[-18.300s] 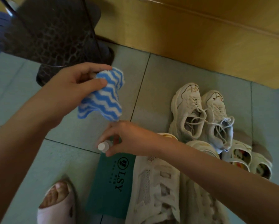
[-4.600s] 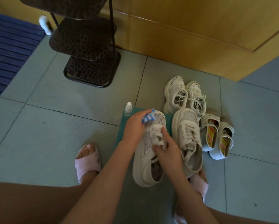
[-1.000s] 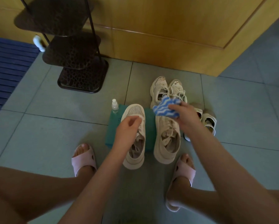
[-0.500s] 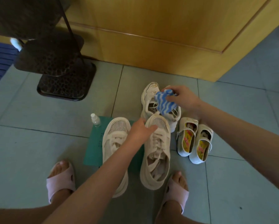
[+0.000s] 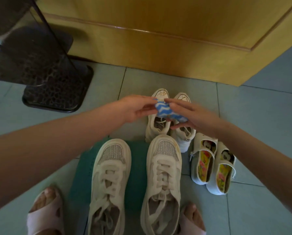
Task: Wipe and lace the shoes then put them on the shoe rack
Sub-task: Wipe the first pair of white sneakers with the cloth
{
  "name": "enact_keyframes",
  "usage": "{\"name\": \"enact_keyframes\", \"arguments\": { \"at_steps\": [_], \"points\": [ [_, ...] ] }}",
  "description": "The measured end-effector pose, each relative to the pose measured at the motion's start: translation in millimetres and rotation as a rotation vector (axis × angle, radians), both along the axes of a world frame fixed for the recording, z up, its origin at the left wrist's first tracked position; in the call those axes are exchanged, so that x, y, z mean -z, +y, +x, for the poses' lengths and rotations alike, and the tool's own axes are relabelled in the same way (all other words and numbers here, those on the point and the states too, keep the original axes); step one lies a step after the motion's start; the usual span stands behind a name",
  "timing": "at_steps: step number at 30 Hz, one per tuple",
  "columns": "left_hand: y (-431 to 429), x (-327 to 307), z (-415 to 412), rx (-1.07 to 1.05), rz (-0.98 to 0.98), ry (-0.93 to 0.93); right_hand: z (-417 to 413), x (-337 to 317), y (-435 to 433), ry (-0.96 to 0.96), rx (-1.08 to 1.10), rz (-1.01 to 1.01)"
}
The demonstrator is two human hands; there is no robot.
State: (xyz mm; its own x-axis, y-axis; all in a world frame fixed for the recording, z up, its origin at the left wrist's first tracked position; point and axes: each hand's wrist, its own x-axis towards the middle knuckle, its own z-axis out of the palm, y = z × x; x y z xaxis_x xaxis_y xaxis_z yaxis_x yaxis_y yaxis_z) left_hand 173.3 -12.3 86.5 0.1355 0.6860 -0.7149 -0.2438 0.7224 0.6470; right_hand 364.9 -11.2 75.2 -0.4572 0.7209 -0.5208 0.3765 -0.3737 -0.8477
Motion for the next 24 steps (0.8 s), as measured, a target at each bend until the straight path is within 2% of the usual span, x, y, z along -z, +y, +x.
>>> {"name": "enact_keyframes", "arguments": {
  "at_steps": [2, 4, 8, 13, 16, 18, 21, 24],
  "points": [
    [9, 5, 1, -0.029, -0.050, -0.012, 2, 6, -1, -0.094, -0.089, 0.128],
    [10, 7, 4, -0.014, -0.083, -0.022, 2, 17, -2, -0.113, -0.021, 0.236],
    [-2, 11, 7, 0.075, -0.032, 0.057, 4, 29, -1, -0.103, 0.094, 0.243],
    [-43, 31, -1, 0.562, -0.020, 0.364, 14, 38, -2, -0.125, 0.110, 0.272],
    [-66, 39, 3, 0.686, -0.072, 0.293, 2, 45, -9, -0.203, -0.072, 0.376],
    [-77, 43, 8, 0.702, -0.057, 0.280, -7, 48, -11, -0.248, -0.237, 0.396],
    [-90, 51, 12, 0.580, -0.043, 0.270, -8, 53, -12, -0.285, -0.472, 0.307],
    [-100, 54, 14, 0.465, -0.050, 0.261, -1, 57, -15, -0.236, -0.483, 0.235]
  ]
}}
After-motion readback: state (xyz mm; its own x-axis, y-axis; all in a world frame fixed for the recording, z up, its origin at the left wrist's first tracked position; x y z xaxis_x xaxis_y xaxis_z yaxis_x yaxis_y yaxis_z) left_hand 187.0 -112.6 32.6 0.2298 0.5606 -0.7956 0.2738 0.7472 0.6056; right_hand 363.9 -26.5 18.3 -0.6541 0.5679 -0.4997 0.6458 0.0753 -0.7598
